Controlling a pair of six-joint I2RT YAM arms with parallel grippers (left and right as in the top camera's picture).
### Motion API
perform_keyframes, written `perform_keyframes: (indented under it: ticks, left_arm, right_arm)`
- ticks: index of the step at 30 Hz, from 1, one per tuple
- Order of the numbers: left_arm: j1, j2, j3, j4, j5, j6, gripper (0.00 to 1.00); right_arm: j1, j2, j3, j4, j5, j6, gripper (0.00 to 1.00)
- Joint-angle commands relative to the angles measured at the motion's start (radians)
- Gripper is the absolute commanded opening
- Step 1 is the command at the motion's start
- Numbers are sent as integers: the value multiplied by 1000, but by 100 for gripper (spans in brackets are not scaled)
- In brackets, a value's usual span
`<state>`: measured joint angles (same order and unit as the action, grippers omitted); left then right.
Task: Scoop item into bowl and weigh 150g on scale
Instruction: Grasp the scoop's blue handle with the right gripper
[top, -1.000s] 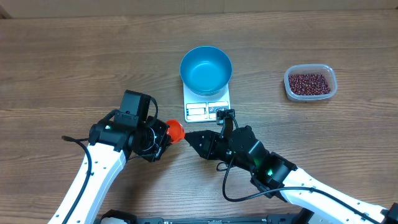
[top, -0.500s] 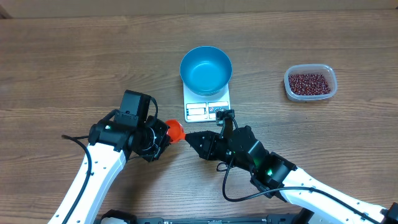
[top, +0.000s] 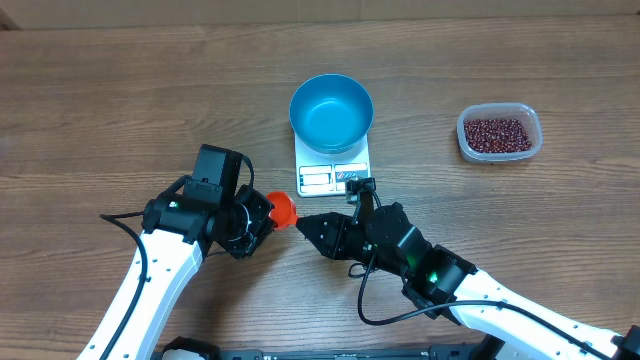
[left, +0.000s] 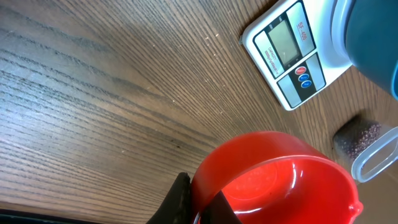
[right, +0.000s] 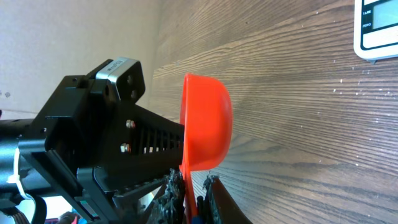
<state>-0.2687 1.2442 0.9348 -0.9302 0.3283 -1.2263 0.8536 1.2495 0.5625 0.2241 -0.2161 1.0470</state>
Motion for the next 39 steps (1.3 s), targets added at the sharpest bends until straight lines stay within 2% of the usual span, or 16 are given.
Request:
perform_keyframes:
  ticks: [1,8,12,13,20,24,25,28,32,35,39]
  left_arm:
    - [-5,-16,18,-7,-25,64,4]
    - [-5,-16,18,-9,-24,79,4]
    - [-5,-16,18,-16,-24,83,4]
    - [-5,-16,18,-16,-24,87,4]
    - [-5,-16,18,-16,-25,87,4]
    - [-5,-16,18,-23,-25,87,4]
    - [-5,-16,18,-27,-26,87,4]
    - [-5,-16,18,-38,-42,86,4]
    - [-5,-16,18,-42,-51,85,4]
    - [-5,-16,18,-38,-51,72,4]
    - [-5,-16,18,-34,-49,22,4]
  right_arm:
    - [4,0,25,6,13,-8,13]
    - [4,0,25,2,13,-34,15]
    - [4,0,25,2,14,-34,21]
    - [3,0,25,2,14,-34,26]
    - [3,0,25,2,14,-34,32]
    - [3,0,25,-1,22,-33,42]
    - [3,0,25,-2,22,-33,41]
    - [3,0,25,-2,21,-33,24]
    - [3,0,25,0,13,-33,8]
    - [3,0,25,4,-11,-33,8]
    - [4,0,25,-2,-14,-34,13]
